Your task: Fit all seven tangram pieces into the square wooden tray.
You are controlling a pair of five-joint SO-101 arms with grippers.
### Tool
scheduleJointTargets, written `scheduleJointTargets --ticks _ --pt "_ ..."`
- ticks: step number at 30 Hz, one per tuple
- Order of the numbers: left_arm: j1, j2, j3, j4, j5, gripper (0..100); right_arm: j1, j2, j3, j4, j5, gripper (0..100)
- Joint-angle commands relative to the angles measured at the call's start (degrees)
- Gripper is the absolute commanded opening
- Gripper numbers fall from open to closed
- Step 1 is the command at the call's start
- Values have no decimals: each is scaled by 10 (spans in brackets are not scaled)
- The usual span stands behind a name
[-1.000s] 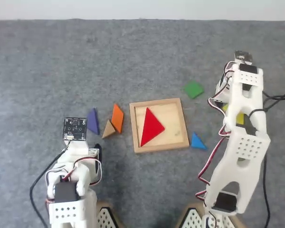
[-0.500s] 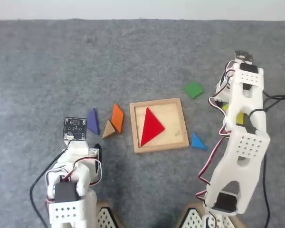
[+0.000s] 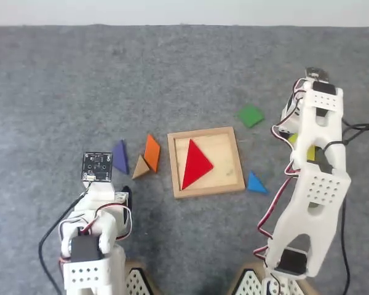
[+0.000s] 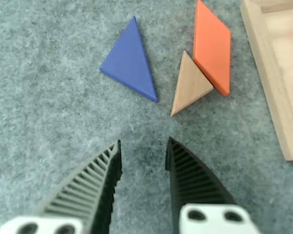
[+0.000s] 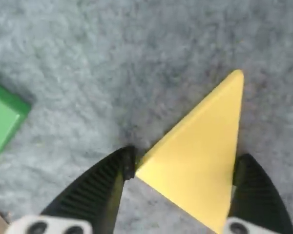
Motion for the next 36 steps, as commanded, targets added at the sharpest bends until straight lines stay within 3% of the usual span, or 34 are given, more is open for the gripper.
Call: scheduleJointTargets --ticks 1,12,22,36 --pt "-1 -11 -5 2 4 151 20 -4 -11 9 -2 273" --pt "-1 -11 -5 2 4 151 15 -10 -11 16 -2 271" --pt "-1 -11 -5 2 4 151 7 -10 -86 103 19 272" --pt "-1 -11 -5 2 4 151 -104 -10 -225 233 63 273"
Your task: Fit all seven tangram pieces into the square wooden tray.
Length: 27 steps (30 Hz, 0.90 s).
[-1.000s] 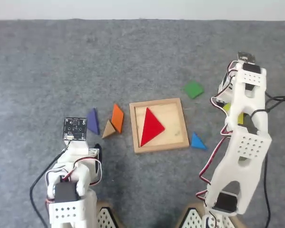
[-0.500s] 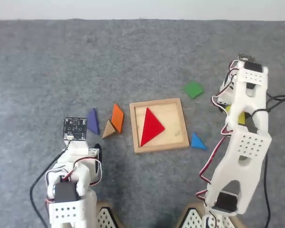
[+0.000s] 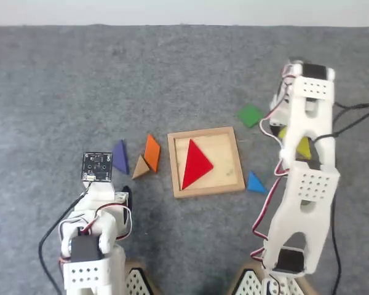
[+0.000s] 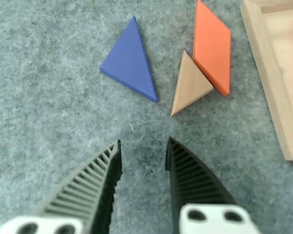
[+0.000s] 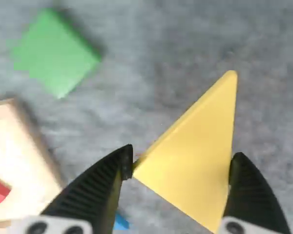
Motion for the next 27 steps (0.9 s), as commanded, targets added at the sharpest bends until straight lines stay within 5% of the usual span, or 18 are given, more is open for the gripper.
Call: scheduleJointTargets --ticks 1,14,27 --pt "-1 -11 -5 2 4 151 -57 -13 -73 43 20 273" --pt "-1 -11 -5 2 4 151 -243 -11 -84 40 115 273" --pt "-1 -11 -5 2 4 151 -269 -7 -80 44 216 273"
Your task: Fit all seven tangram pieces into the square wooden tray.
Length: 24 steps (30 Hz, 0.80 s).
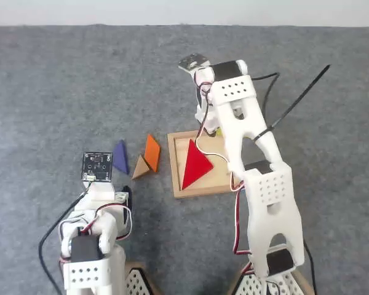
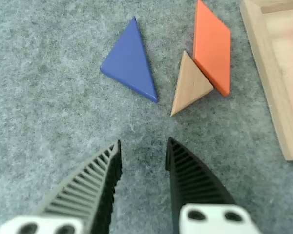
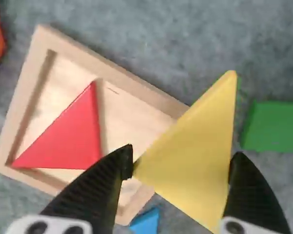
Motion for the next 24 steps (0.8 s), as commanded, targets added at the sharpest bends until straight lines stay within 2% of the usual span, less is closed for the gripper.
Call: scheduleJointTargets --ticks 1,11,24 --pt "-1 -11 -5 2 4 151 -12 -7 -18 21 47 273" --pt "-1 -11 -5 2 4 151 -33 -7 50 20 246 274" --pt "-1 -11 -5 2 4 151 -51 -10 134 21 324 272"
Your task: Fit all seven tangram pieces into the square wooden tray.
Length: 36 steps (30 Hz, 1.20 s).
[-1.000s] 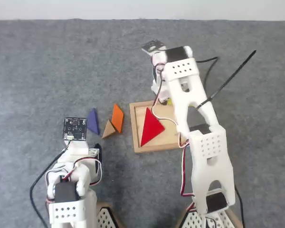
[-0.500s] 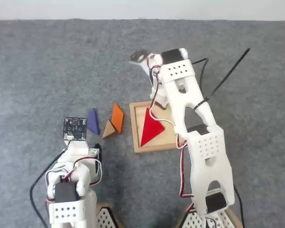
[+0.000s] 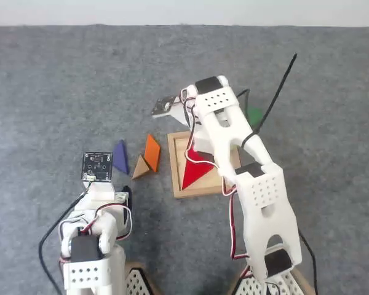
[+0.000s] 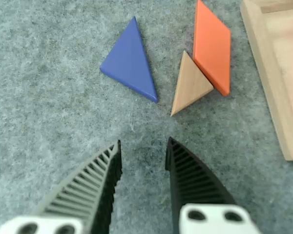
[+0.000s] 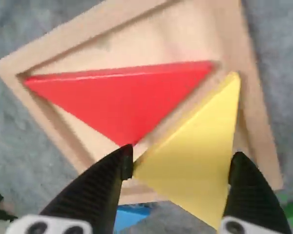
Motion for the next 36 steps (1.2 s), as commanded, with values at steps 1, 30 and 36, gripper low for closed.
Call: scheduleJointTargets --ticks 1,30,36 --pt "-1 -11 -5 2 4 151 -5 -10 8 21 17 272" --pt "-1 -11 -5 2 4 151 -50 -5 8 -45 17 295" --pt "-1 -11 -5 2 4 151 -50 -6 8 -45 17 488"
